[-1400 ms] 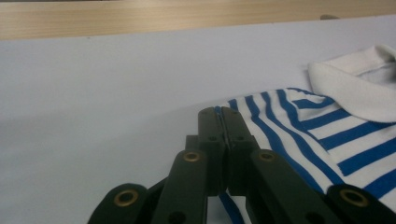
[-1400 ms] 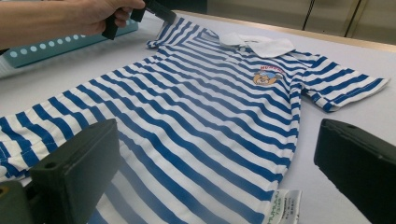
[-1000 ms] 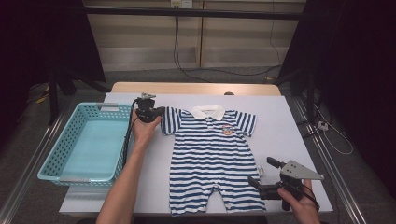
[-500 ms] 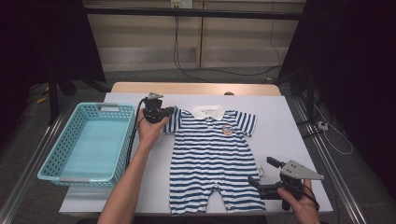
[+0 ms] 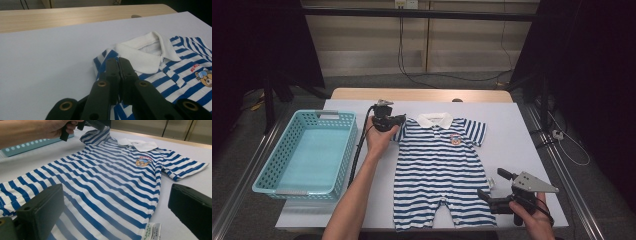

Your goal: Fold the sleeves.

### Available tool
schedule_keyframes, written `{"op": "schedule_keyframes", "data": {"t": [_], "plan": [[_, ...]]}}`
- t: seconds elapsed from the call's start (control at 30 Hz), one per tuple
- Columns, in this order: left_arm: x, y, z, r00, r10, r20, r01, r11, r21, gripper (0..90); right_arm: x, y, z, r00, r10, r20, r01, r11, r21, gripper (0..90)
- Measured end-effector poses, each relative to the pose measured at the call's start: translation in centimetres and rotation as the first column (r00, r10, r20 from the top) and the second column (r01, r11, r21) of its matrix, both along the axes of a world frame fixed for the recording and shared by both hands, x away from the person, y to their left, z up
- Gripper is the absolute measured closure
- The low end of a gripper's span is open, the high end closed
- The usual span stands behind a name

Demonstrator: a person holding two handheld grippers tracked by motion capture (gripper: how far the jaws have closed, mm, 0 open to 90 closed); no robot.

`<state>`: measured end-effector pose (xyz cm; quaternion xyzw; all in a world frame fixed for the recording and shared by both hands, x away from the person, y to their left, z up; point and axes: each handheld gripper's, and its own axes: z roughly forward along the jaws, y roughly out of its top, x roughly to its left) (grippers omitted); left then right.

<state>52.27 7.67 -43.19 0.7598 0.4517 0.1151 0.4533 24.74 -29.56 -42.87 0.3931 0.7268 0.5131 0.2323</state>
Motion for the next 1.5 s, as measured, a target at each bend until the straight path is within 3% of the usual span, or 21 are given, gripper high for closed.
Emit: {"op": "schedule_keyframes", "data": {"t": [0.03,0.23,0.63,0.77,0.87,0.9,1.03,1.27,1.33,1.5], "plan": [[0.1,-0.2,0.0,0.9998,-0.001,0.019,0.001,1.0,-0.001,87.3,0.0,0.0,0.0,1.0,-0.002,0.003,0.002,1.0,-0.002,0.0],[0.4,-1.3,0.1,0.9996,-0.029,0.006,0.029,0.9994,0.017,87.3,0.0,0.0,0.0,1.0,-0.002,0.003,0.002,1.0,0.005,0.0],[1.1,-3.0,-0.9,0.9989,-0.028,-0.037,0.029,0.9994,0.016,87.1,-0.1,0.0,0.0,1.0,0.003,0.003,-0.003,1.0,0.009,0.0],[1.3,-3.5,-0.8,0.9987,-0.032,-0.041,0.034,0.9978,0.057,86.8,-0.1,-0.1,0.1,1.0,0.004,0.001,-0.004,0.9999,0.011,0.0],[1.2,-3.9,-0.6,0.9985,-0.043,-0.035,0.045,0.9965,0.07,86.5,-0.1,-0.1,0.0,1.0,0.006,0.001,-0.006,0.9999,0.011,0.0],[1.2,-4.2,-0.7,0.9988,-0.039,-0.028,0.041,0.9975,0.057,86.2,-0.1,-0.1,0.0,1.0,0.007,0.001,-0.007,0.9999,0.011,0.0],[1.1,-4.7,-1.1,0.9985,-0.035,-0.041,0.039,0.9954,0.087,86.0,-0.1,0.0,0.1,0.9999,0.01,0.002,-0.01,0.9999,0.012,0.0],[1.2,-5.2,-1.4,0.9968,-0.056,-0.057,0.06,0.9951,0.078,83.8,-0.1,-0.1,0.1,0.9999,0.01,-0.001,-0.01,0.9999,0.009,0.0],[1.2,-5.4,-1.5,0.9964,-0.053,-0.066,0.057,0.9969,0.055,83.3,-0.1,0.0,0.1,0.9999,0.011,-0.002,-0.011,0.9999,0.01,0.0],[0.9,-6.0,-1.2,0.9941,-0.094,-0.055,0.097,0.9934,0.061,80.9,-0.1,-0.1,0.1,0.9999,0.014,-0.003,-0.014,0.9998,0.011,0.0]]}}
